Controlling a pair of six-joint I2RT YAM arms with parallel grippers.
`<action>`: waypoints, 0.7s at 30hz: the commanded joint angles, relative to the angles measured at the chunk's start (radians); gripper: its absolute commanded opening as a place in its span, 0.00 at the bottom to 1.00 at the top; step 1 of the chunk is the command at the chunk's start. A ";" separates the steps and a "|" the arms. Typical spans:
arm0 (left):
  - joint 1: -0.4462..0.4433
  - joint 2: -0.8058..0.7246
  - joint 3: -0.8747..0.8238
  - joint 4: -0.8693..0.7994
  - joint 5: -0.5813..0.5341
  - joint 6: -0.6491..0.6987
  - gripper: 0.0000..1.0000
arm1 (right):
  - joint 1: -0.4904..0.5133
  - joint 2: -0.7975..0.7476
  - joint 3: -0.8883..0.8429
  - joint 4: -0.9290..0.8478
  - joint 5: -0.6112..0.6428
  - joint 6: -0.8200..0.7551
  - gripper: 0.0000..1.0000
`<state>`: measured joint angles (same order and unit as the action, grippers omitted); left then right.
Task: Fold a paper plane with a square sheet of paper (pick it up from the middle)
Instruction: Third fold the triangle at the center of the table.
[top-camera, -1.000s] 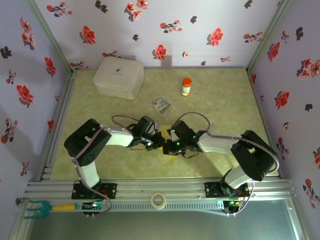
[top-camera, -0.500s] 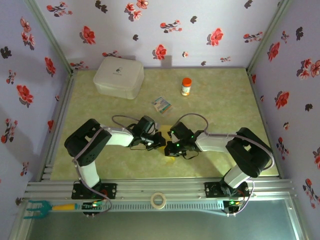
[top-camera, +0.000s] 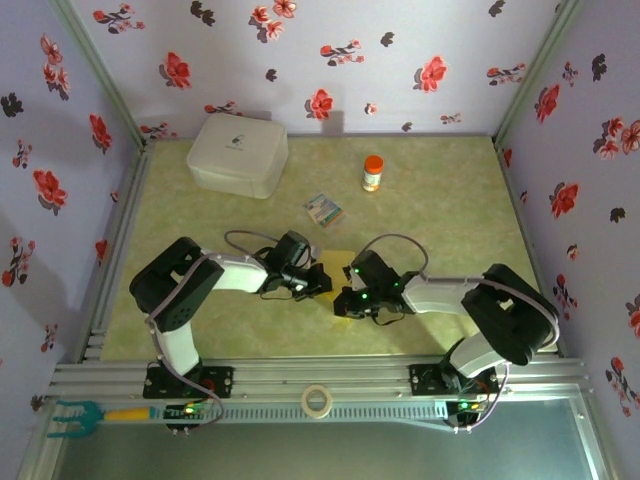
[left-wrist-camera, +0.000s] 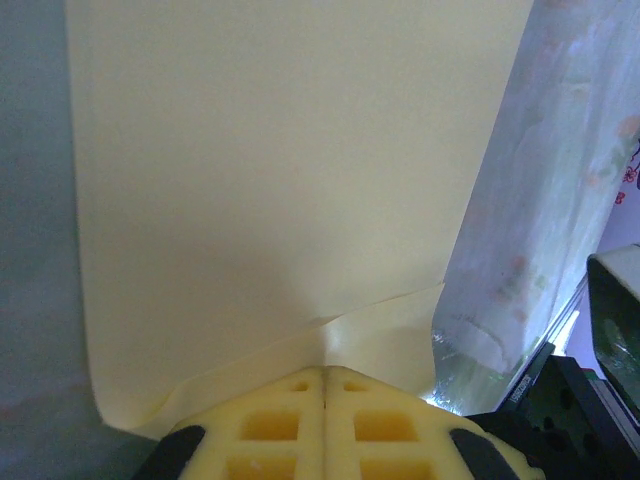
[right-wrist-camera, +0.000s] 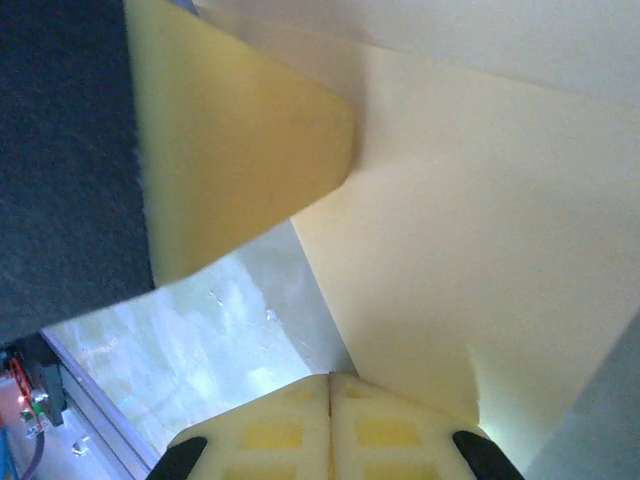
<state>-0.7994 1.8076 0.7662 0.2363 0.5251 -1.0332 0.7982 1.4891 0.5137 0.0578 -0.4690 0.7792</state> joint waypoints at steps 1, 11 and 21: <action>0.001 0.058 -0.015 -0.080 -0.039 0.020 0.00 | -0.007 -0.024 -0.060 -0.009 -0.018 0.048 0.08; 0.003 0.058 -0.015 -0.078 -0.039 0.019 0.00 | -0.007 -0.167 -0.220 0.064 -0.027 0.163 0.09; 0.002 0.051 -0.011 -0.080 -0.038 0.024 0.00 | -0.051 -0.306 -0.066 -0.103 0.043 0.096 0.09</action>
<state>-0.7994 1.8133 0.7673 0.2470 0.5354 -1.0332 0.7692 1.1568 0.3962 0.0212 -0.4625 0.9115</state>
